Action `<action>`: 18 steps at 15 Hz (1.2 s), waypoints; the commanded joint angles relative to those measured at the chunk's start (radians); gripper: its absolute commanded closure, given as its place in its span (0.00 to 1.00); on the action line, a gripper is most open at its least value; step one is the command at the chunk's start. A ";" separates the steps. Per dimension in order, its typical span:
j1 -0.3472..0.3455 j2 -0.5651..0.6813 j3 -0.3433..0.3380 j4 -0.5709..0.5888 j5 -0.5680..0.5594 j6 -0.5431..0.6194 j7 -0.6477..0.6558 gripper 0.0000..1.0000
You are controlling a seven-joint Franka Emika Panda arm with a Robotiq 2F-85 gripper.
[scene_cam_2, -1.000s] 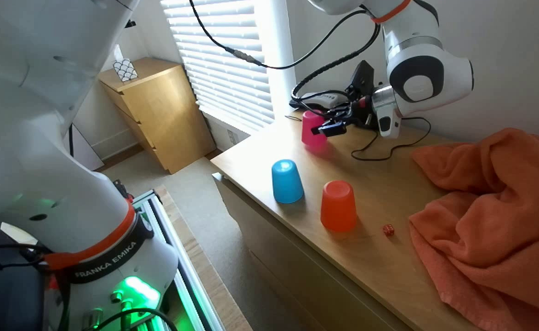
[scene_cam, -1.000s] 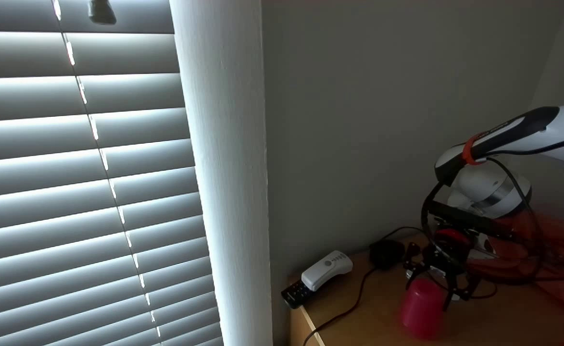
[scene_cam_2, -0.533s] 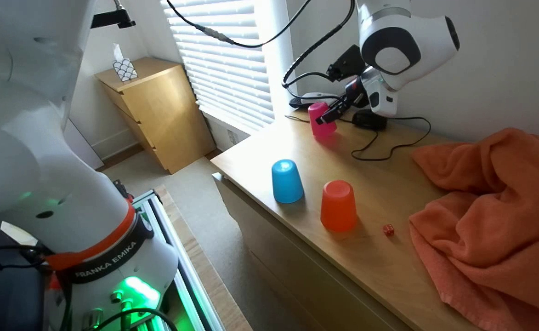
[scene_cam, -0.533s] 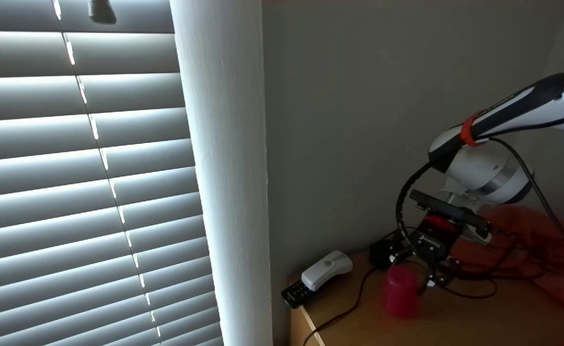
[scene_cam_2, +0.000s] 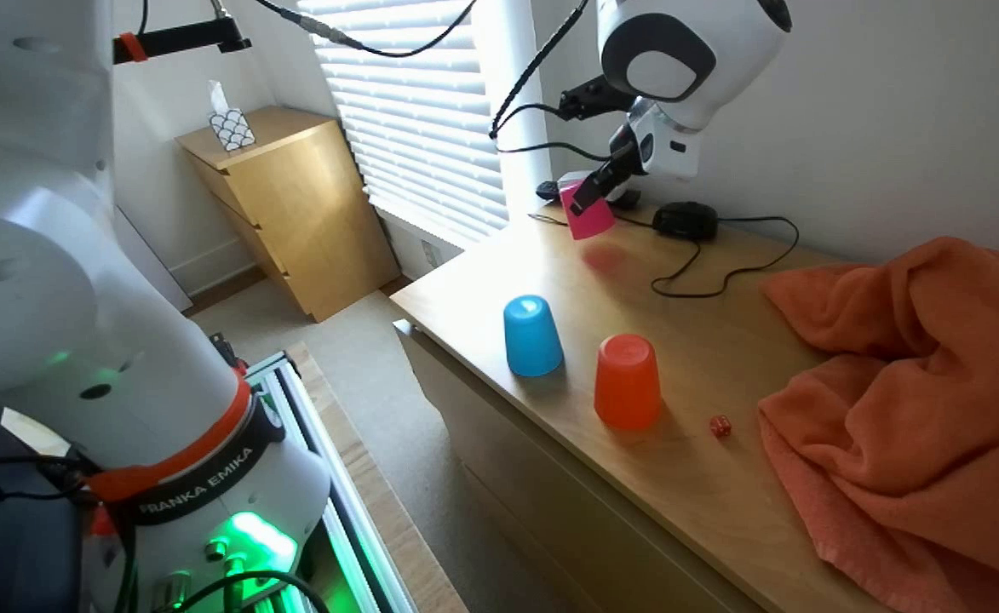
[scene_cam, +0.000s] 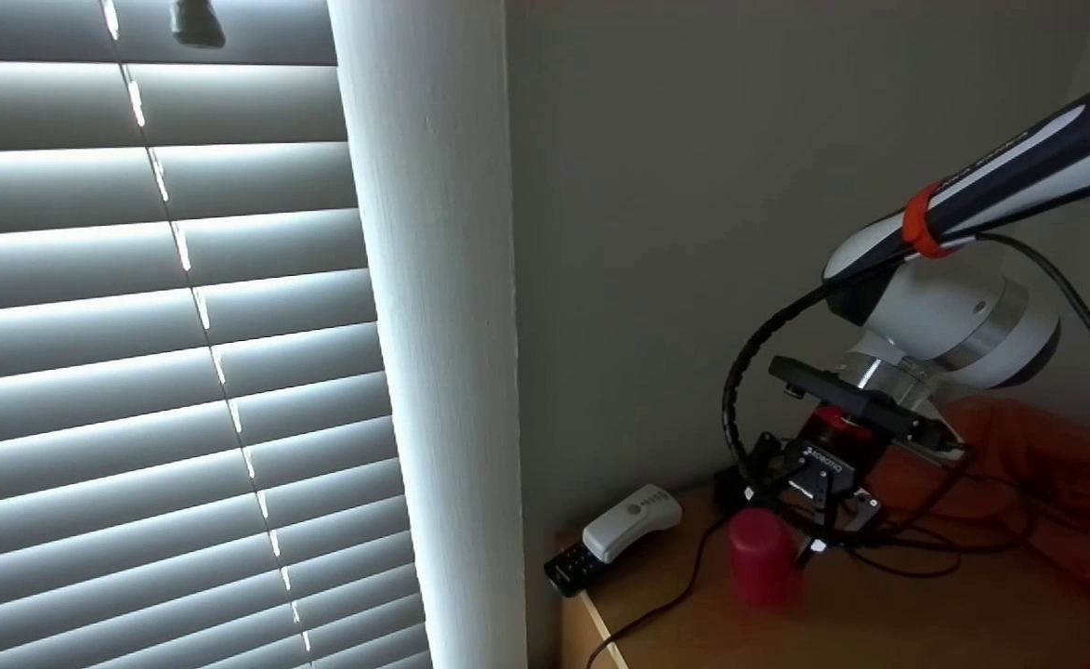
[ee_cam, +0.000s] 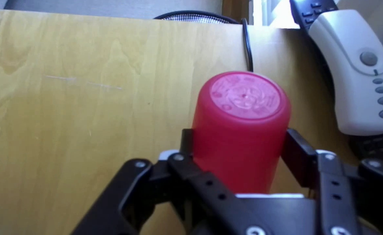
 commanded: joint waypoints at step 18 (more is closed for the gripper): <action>0.089 -0.135 0.008 -0.188 -0.583 0.325 0.639 0.57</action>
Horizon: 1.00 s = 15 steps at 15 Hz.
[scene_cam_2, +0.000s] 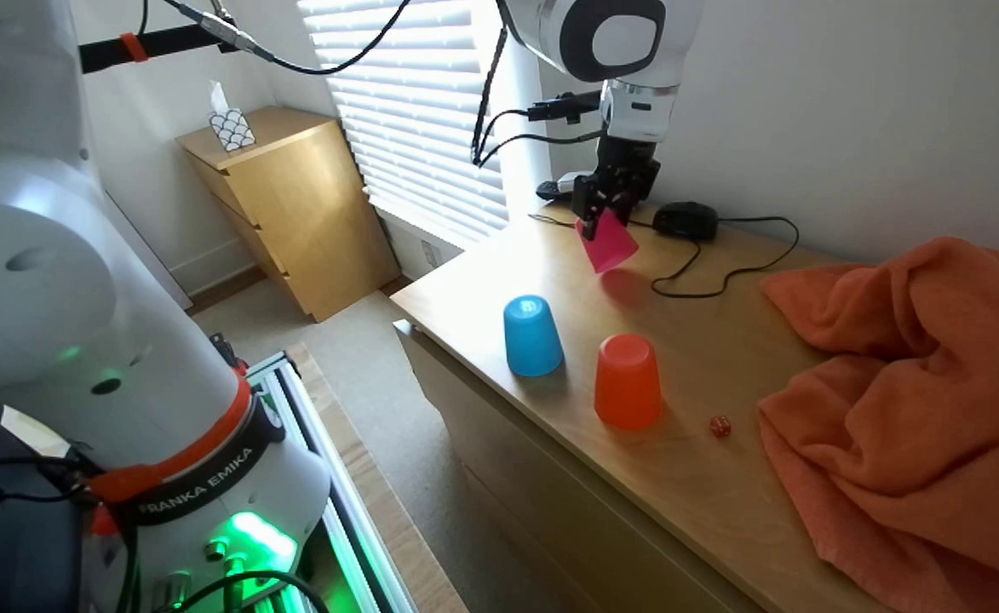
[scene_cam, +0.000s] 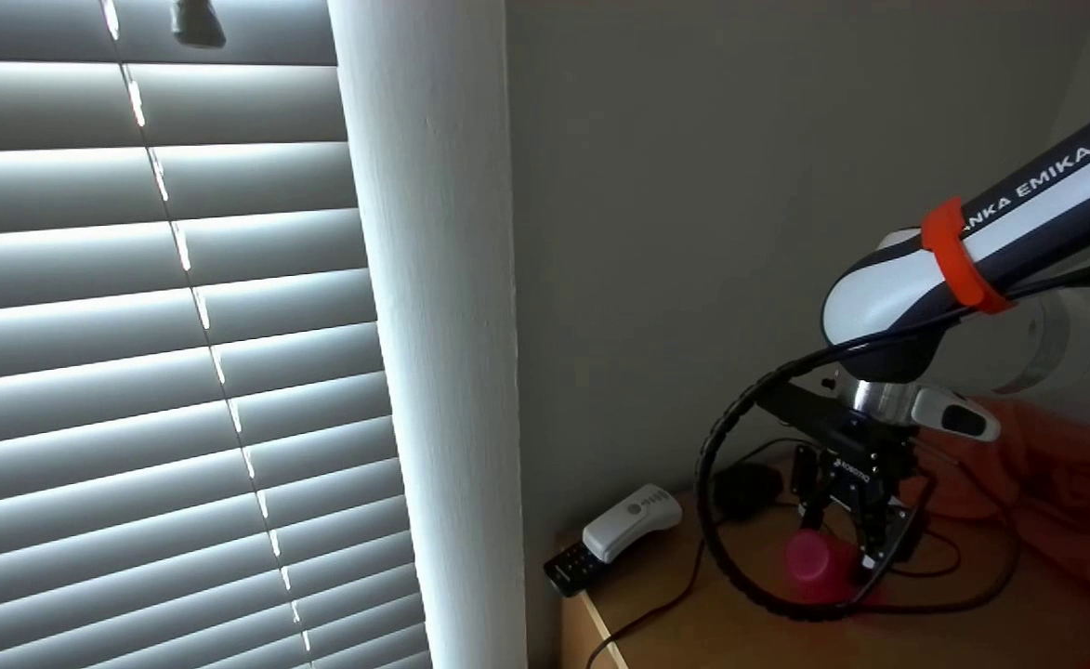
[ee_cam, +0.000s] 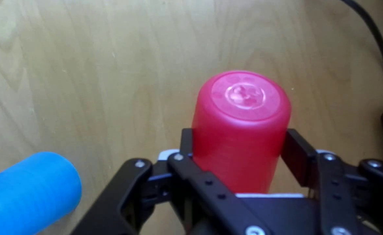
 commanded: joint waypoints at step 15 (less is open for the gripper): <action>0.020 0.067 0.025 0.010 -0.262 0.102 -0.003 0.00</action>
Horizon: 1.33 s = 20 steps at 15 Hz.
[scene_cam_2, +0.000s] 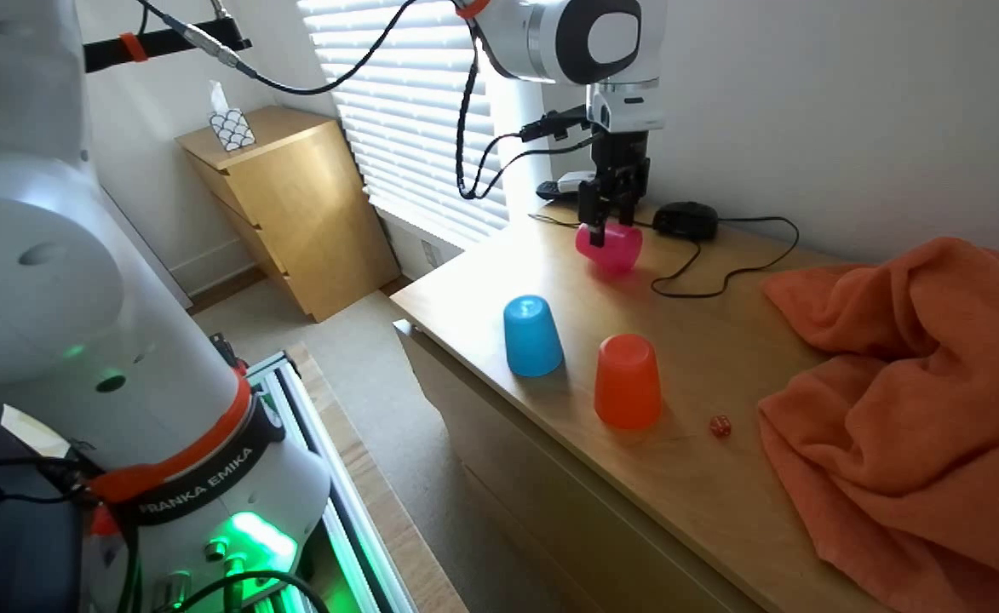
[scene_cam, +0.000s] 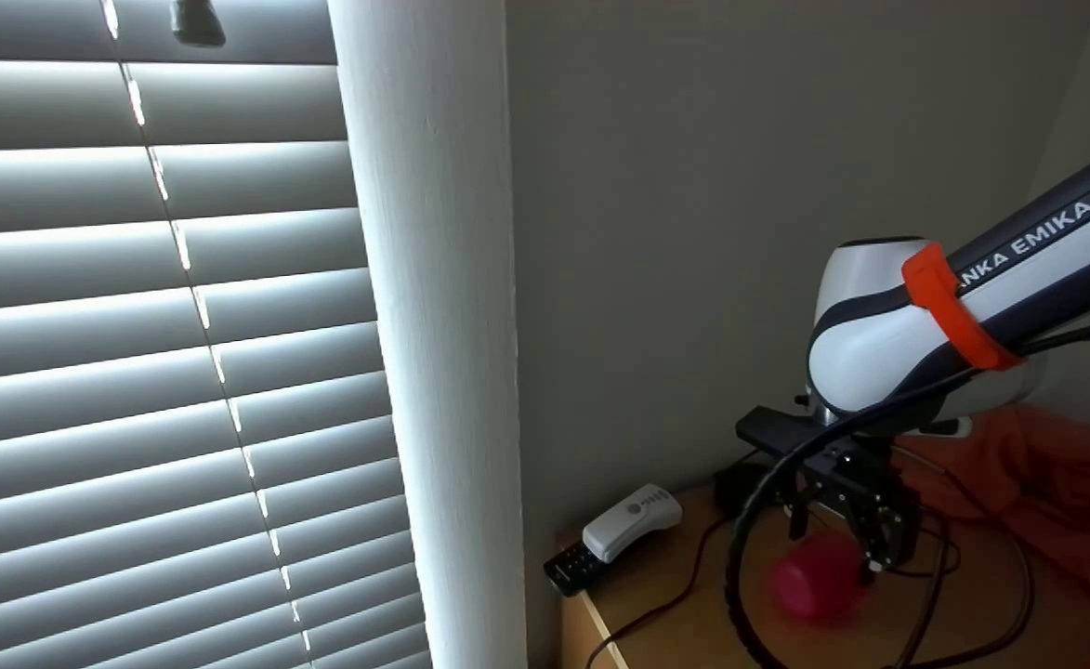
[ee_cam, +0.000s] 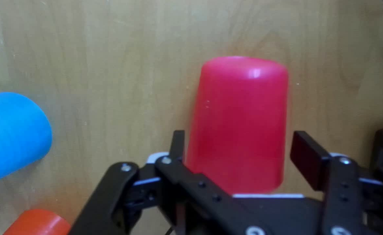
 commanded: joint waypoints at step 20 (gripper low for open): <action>-0.249 -0.030 0.049 -0.048 0.538 -0.095 -0.310 0.00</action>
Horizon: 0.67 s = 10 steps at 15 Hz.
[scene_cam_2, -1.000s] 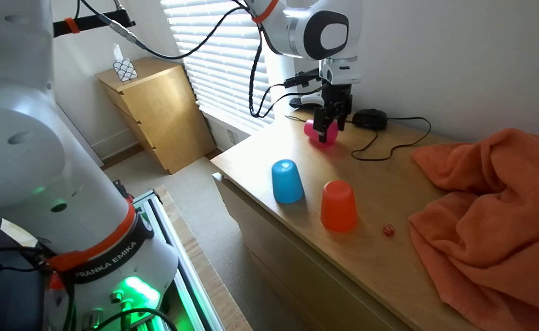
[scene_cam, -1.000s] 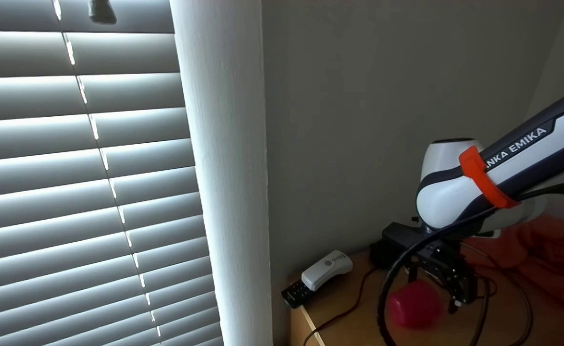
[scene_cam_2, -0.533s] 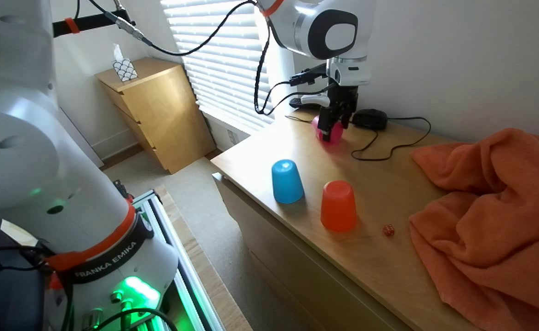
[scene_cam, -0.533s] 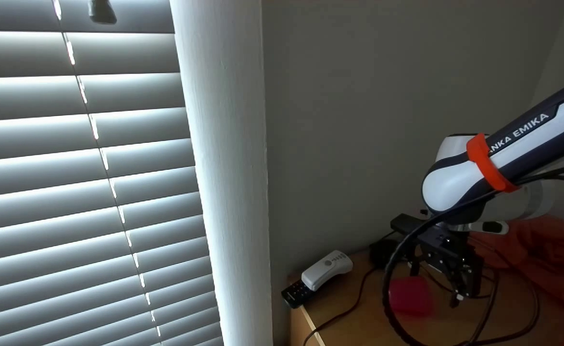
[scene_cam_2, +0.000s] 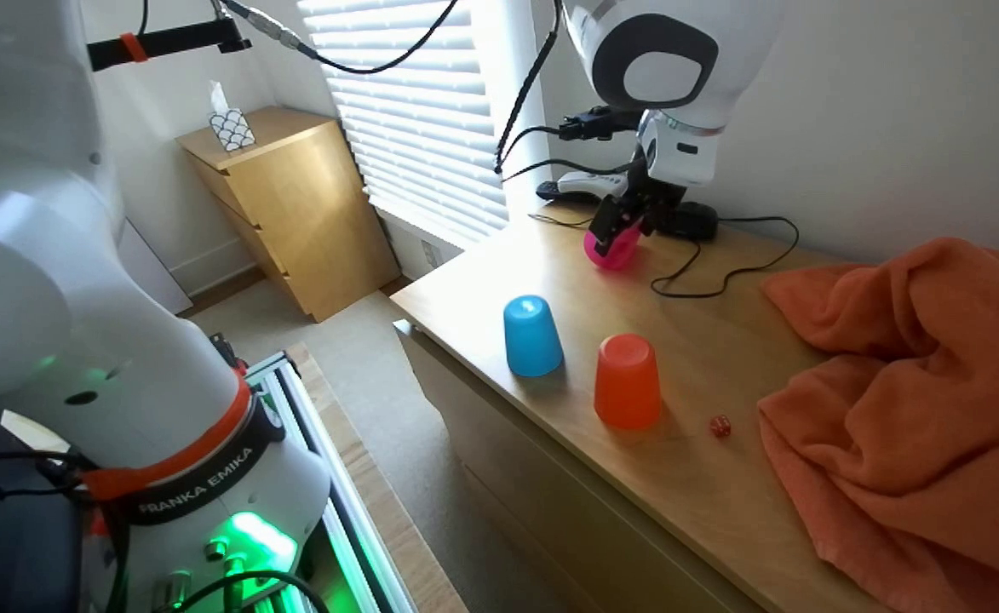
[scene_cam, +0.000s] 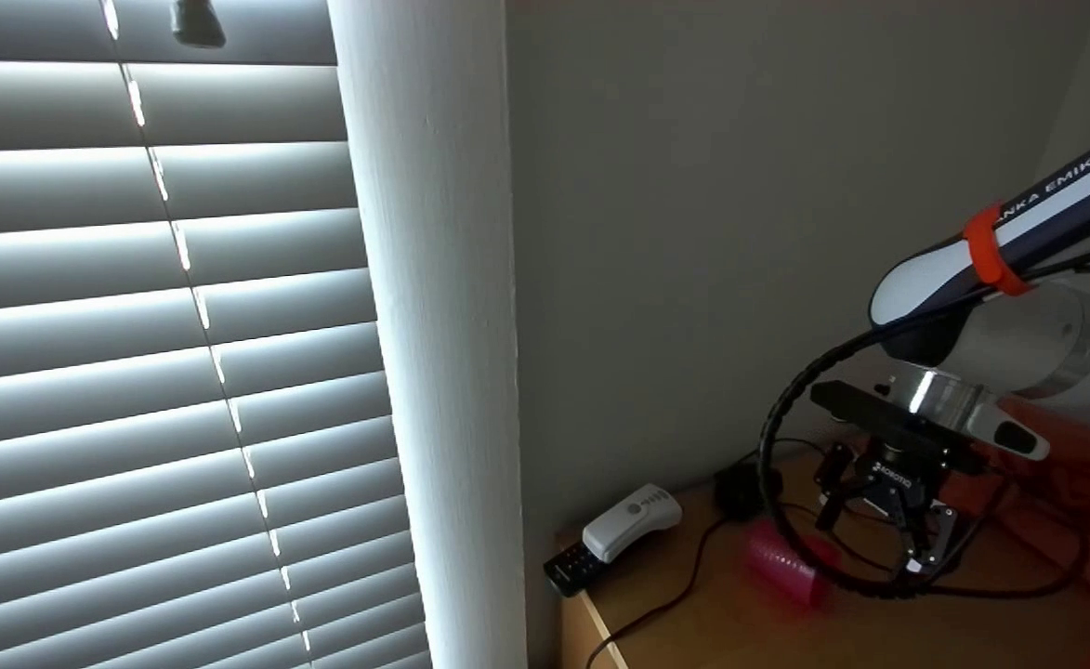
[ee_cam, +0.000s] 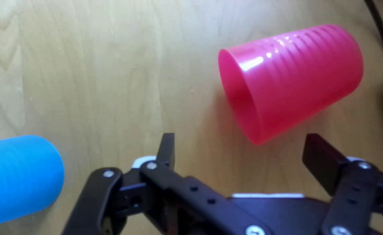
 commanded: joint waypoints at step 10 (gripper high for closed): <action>-0.013 -0.153 -0.032 -0.215 0.379 0.140 -0.005 0.00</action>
